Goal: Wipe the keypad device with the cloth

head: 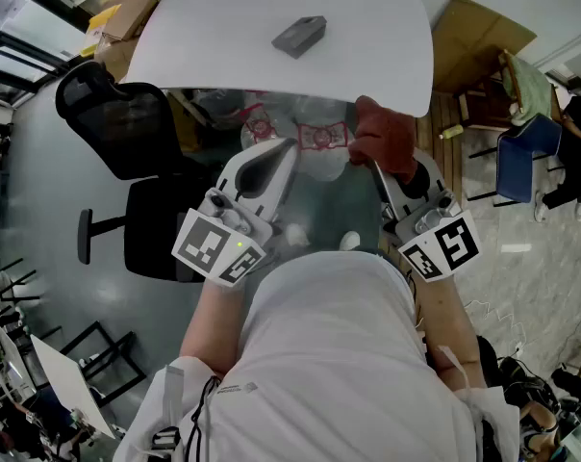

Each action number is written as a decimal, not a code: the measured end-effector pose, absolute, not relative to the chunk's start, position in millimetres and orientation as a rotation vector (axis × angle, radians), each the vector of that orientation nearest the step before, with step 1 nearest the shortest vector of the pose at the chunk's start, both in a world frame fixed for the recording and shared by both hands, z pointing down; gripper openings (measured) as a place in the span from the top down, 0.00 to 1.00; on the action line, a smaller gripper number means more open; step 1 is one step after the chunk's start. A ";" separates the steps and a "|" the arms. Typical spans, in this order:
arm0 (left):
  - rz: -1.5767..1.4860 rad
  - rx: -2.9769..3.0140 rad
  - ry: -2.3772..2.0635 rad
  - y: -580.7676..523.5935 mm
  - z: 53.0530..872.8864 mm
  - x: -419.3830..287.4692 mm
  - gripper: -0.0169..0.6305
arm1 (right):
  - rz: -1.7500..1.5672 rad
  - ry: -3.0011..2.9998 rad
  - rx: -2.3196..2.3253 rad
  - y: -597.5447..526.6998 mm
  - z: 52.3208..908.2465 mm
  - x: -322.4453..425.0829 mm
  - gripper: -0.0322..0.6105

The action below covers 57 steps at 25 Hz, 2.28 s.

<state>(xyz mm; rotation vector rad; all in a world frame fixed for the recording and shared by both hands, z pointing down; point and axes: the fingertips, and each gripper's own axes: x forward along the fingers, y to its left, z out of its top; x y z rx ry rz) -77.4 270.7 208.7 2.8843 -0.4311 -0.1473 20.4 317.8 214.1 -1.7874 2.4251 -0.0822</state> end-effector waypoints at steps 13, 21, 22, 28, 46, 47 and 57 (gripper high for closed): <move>-0.104 2.899 -0.387 236.6 224.1 -109.1 0.96 | -0.067 2.435 -1.854 284.6 218.2 -1.9 0.89; -0.112 2.853 -0.412 209.9 241.5 -136.7 0.96 | -0.146 2.344 -1.911 266.4 224.3 -4.7 0.89; -0.110 2.850 -0.421 207.1 243.4 -137.6 0.96 | -0.153 2.342 -1.916 264.3 225.3 -4.4 0.89; -0.110 2.795 -0.464 186.3 255.1 -134.8 0.96 | -0.192 2.330 -1.913 246.7 233.7 7.1 0.89; 0.017 2.652 -0.793 76.4 280.8 10.5 0.96 | -0.344 2.457 -1.661 111.5 260.3 170.7 0.89; 0.034 2.643 -0.821 71.9 283.9 17.7 0.96 | -0.354 2.471 -1.641 104.1 261.9 179.1 0.89; 0.173 2.511 -1.064 44.6 323.6 31.8 0.96 | -0.476 2.564 -1.501 53.2 288.0 219.2 0.89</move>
